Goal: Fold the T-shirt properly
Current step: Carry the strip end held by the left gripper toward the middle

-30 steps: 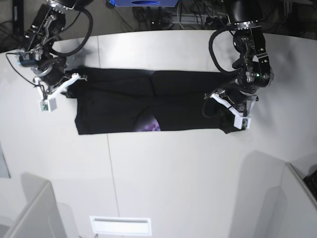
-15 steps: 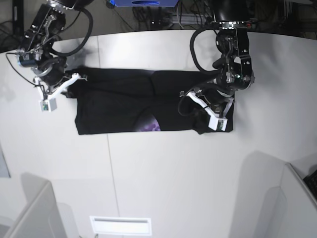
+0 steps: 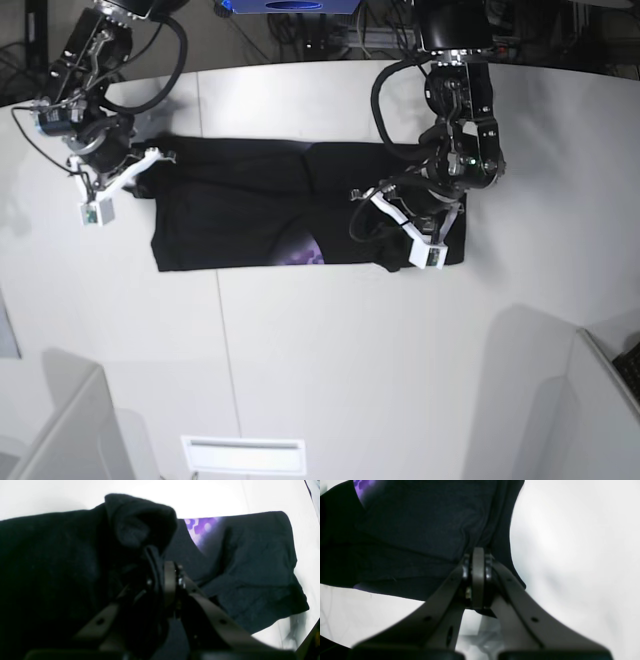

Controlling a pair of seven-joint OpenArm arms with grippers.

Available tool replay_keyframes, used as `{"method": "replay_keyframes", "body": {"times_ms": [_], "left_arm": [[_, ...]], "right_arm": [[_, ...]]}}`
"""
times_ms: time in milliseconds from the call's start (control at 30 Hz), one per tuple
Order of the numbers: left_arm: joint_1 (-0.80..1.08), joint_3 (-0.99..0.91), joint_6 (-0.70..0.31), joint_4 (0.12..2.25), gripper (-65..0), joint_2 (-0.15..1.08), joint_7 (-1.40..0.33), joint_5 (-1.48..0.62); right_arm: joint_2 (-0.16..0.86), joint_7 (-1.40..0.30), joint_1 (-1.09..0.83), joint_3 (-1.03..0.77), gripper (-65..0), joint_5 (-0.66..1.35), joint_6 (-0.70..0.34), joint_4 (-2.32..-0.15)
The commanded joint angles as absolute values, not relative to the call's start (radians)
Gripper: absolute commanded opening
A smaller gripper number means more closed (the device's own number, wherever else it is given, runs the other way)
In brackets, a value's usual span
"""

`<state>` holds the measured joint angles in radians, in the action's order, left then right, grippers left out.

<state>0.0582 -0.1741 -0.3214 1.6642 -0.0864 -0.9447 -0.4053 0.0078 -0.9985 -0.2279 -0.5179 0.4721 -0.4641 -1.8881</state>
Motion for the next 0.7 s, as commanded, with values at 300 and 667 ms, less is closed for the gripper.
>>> {"method": "replay_keyframes", "body": {"times_ms": [300, 667], "left_arm": [[0.045, -0.128, -0.328, 1.676, -65.0, -0.088, -0.929, -0.426], [0.045, -0.117, -0.328, 1.676, -65.0, -0.088, -0.929, -0.426]], "right_arm": [[0.016, -0.981, -0.22, -0.522, -65.0, 0.49, -0.467, -1.902], [0.016, -0.981, -0.222, -0.522, -65.0, 0.49, -0.467, -1.902]]}}
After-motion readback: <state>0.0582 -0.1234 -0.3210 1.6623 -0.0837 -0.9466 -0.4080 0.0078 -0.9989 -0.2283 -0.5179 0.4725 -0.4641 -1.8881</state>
